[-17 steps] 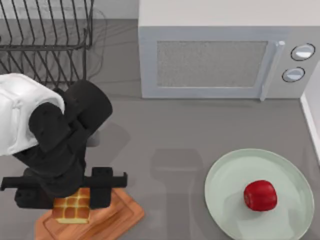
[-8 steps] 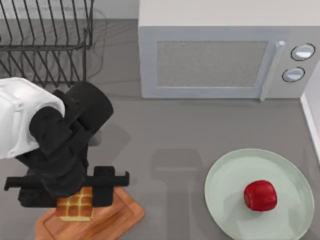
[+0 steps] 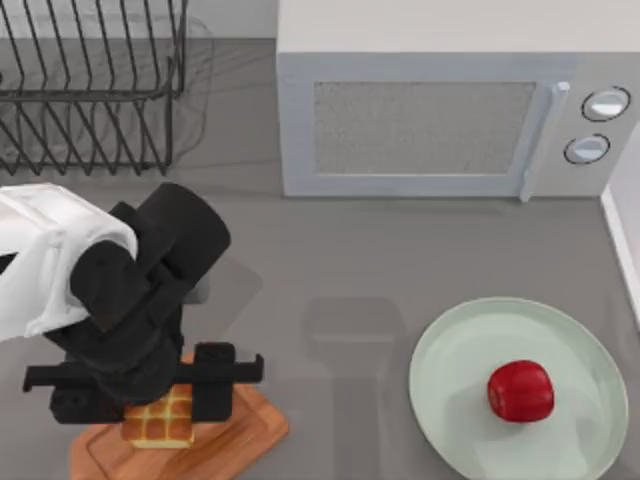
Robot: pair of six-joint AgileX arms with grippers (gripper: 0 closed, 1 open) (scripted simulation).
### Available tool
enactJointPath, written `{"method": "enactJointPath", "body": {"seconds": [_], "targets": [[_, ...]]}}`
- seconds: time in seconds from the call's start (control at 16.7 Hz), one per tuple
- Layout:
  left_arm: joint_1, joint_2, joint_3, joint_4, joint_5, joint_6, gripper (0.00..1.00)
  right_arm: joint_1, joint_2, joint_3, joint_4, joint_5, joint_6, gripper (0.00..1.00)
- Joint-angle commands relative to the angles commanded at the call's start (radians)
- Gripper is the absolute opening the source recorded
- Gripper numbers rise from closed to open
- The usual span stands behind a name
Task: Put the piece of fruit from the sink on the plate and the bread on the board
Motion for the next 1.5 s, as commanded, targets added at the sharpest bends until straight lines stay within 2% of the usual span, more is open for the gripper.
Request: {"method": "enactJointPath", "body": {"seconds": [0.48,1.26,1.5], "targets": [[-0.001,0.034,-0.042,0.031,0.001,0.000,0.00,0.000,0.000,0.000,0.000,0.000,0.000,1.00],[-0.001,0.034,-0.042,0.031,0.001,0.000,0.98,0.000,0.000,0.000,0.000,0.000,0.000,1.00],[-0.001,0.034,-0.042,0.031,0.001,0.000,1.00,0.000,0.000,0.000,0.000,0.000,0.000,1.00]]}}
